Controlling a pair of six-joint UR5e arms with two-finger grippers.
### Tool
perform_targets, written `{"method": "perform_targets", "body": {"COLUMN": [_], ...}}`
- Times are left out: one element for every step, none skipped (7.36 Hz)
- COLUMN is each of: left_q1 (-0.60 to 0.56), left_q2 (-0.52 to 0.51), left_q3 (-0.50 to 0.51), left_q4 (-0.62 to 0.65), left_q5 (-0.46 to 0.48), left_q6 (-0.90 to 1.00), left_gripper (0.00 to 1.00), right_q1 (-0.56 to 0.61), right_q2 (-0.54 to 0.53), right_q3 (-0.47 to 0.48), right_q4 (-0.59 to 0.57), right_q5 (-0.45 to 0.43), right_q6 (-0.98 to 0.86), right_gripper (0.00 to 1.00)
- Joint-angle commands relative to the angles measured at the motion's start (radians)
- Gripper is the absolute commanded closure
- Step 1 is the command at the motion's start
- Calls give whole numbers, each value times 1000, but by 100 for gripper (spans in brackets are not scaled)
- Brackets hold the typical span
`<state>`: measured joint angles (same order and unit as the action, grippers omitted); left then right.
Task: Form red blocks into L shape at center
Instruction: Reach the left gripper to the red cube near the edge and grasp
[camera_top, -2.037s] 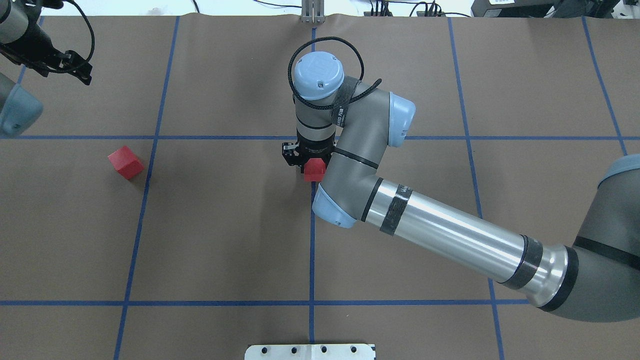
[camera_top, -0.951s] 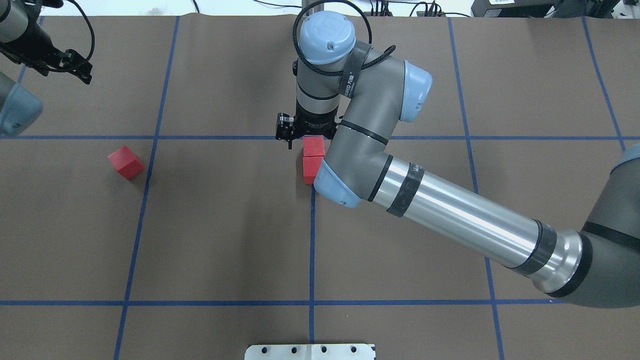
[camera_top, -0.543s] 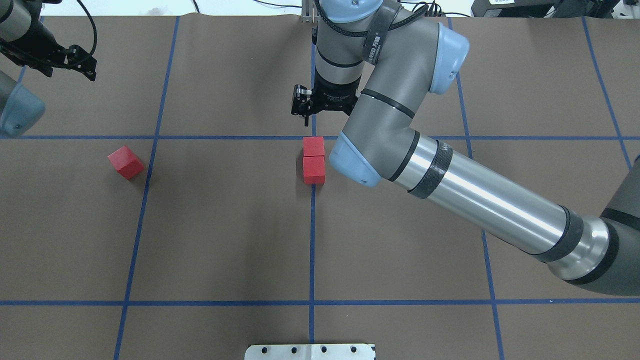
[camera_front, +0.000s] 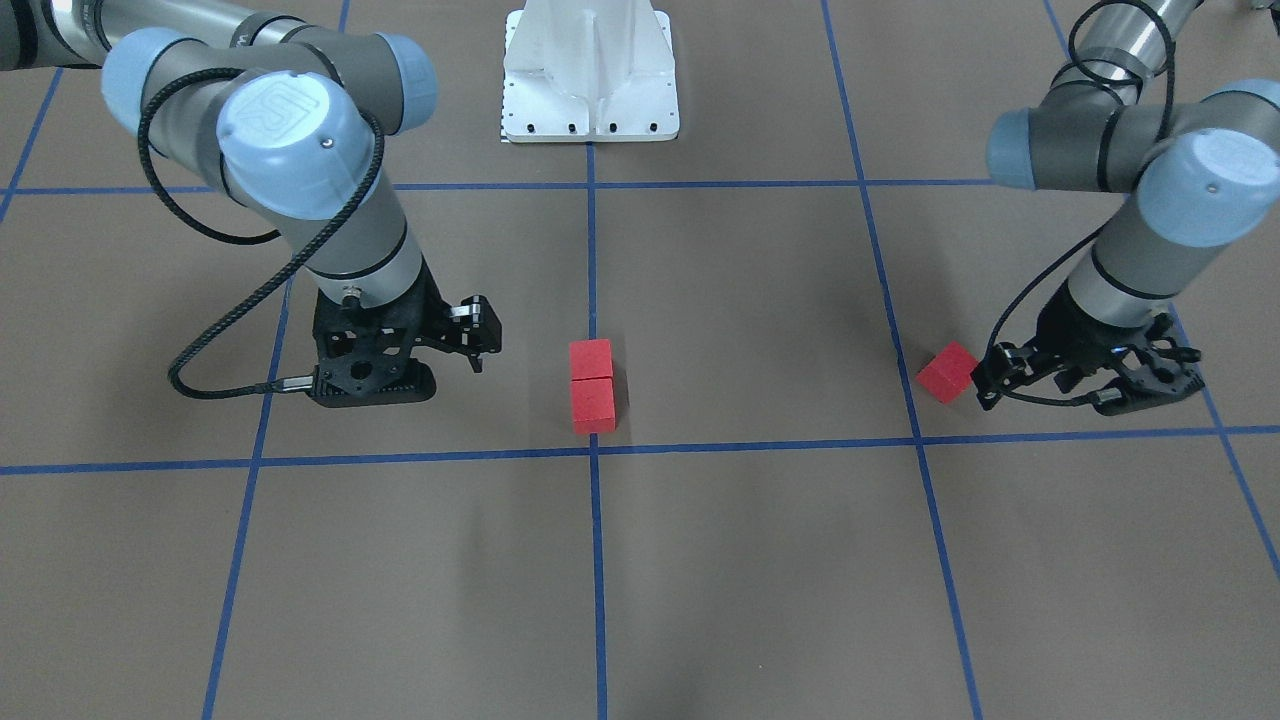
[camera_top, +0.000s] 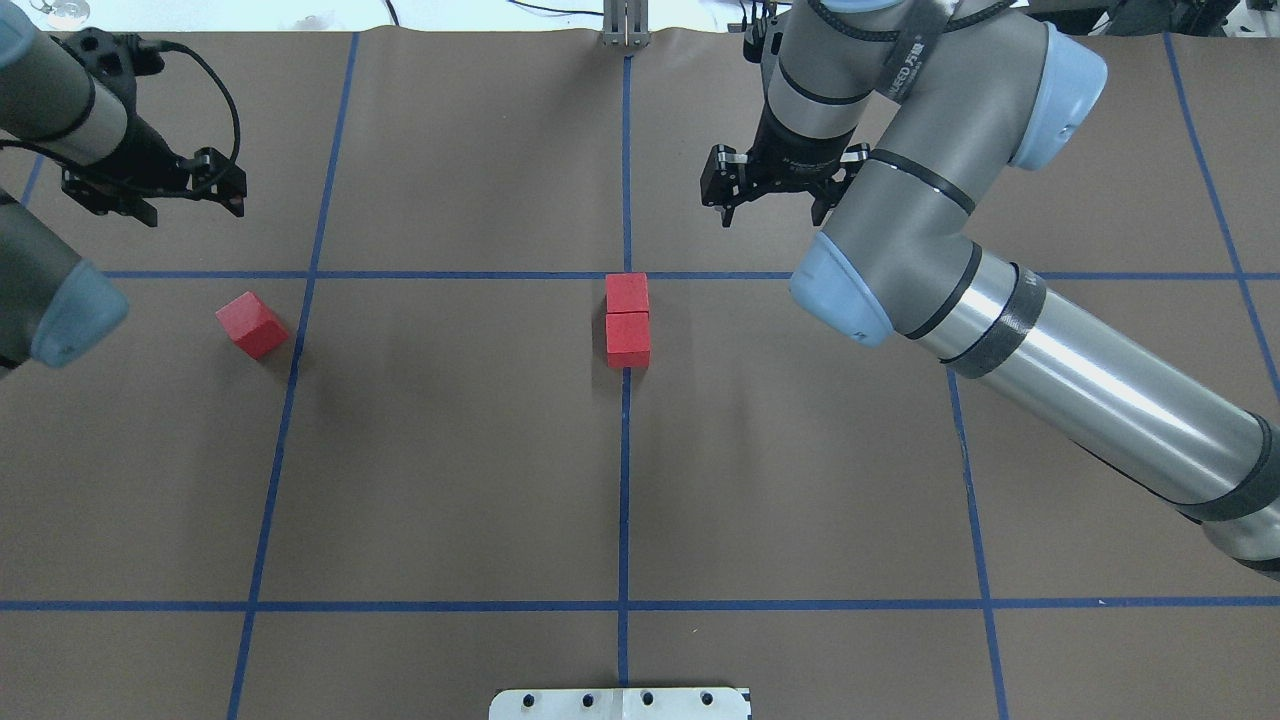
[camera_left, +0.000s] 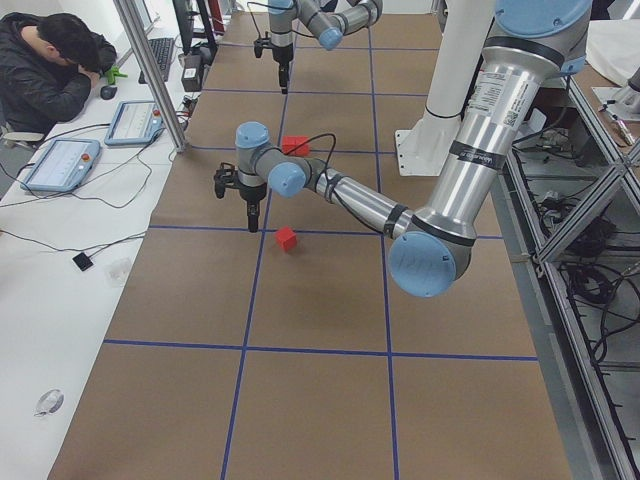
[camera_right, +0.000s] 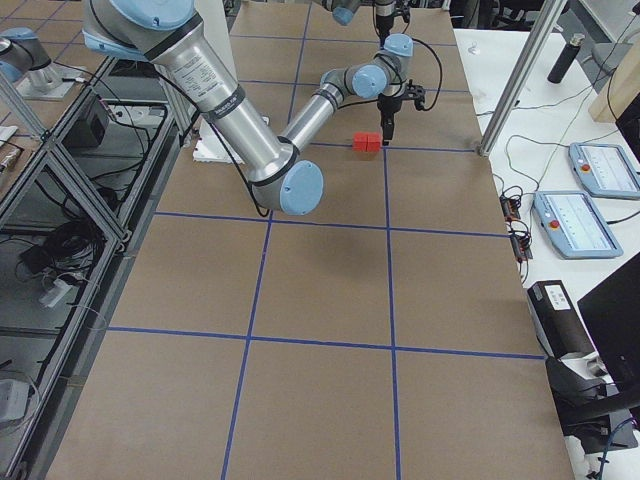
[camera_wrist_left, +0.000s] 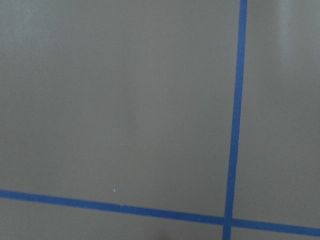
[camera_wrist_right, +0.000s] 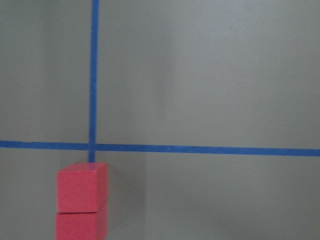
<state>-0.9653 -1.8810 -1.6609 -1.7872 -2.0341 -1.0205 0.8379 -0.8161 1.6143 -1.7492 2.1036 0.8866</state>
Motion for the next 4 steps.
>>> {"method": "perform_targets", "body": {"left_q1": [112,119,126,128], "left_q2": [72,80,80,80], "left_q3": [-17,-17,-17,-17], "left_q4": [-87,-87,-87,-87], "left_q5": [100,101,103,103], "left_q6": [-195,-237,-274,-288], "left_gripper": [0,0,0,0], "right_q1": [18,18,18,18], "right_q2": [-52,-52,-54,-54], "right_q3": [33,33,33,33], "right_q4": [5,5,5,5], "right_q5": [-2,-4,-4,-4], "right_q6": [-44,-44,-44,-44], "right_gripper": [1,1,1,1]}}
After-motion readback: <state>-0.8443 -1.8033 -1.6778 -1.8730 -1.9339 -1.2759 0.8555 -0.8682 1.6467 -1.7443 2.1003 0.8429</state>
